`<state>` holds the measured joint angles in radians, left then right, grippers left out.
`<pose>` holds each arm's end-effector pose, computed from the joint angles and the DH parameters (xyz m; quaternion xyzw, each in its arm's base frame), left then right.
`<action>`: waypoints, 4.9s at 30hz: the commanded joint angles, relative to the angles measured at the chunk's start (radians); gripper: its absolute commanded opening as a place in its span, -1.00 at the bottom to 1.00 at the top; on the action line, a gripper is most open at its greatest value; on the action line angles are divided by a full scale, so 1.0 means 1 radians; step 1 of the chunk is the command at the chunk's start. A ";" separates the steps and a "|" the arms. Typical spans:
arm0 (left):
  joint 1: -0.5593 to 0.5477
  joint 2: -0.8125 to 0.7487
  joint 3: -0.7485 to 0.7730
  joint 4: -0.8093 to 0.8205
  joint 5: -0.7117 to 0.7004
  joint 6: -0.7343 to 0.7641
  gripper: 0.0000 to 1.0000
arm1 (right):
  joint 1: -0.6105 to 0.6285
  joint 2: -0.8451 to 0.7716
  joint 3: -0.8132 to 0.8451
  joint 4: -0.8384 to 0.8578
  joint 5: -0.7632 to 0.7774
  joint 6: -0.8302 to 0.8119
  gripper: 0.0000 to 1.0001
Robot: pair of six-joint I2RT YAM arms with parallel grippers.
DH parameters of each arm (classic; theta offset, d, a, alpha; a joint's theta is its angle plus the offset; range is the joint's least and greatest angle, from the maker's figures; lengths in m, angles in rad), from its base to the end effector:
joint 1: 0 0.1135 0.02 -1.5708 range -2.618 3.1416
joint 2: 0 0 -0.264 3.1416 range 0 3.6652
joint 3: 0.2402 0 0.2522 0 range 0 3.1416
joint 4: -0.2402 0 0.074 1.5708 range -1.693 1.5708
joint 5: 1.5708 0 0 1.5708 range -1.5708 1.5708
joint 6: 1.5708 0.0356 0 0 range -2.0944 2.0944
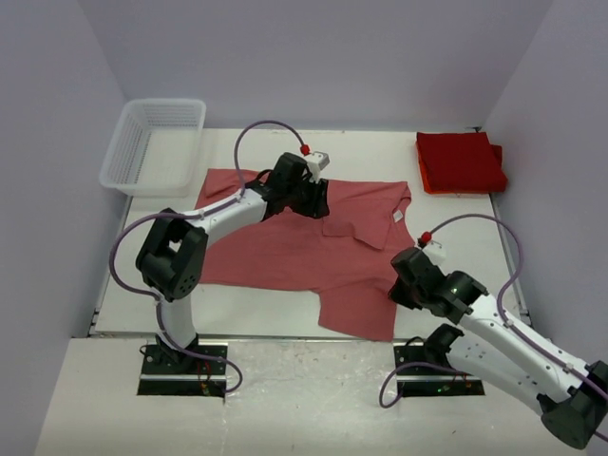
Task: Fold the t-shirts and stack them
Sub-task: Fold the flattened tshirt in 1/3 of the way, then grap the side of the flattened tshirt closest away from the robot with both arms
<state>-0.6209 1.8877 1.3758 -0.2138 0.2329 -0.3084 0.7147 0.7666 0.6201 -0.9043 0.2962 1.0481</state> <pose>0.3421 -0.2548 0.2246 0.1880 0.8874 -0.2773 0.3166 0.1085 0.0804 0.2265 0.1960 0.9363 0.1055 0.2718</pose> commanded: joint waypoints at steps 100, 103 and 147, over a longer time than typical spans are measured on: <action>0.493 -0.604 -0.546 -0.576 -0.632 -0.440 0.16 | 0.483 0.174 -0.006 0.131 0.221 0.171 -1.00; 0.558 -0.570 -0.561 -0.561 -0.575 -0.429 0.22 | 0.485 0.139 -0.026 0.128 0.227 0.173 -1.00; 0.868 -0.368 -0.586 -0.460 -0.382 -0.293 -0.78 | 0.479 0.095 0.003 0.025 0.256 0.247 -1.00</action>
<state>0.2329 1.4921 0.7841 -0.7303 -0.1505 -0.6338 1.1965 0.8524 0.5854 -0.8387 0.5068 1.2606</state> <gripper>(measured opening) 0.116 0.006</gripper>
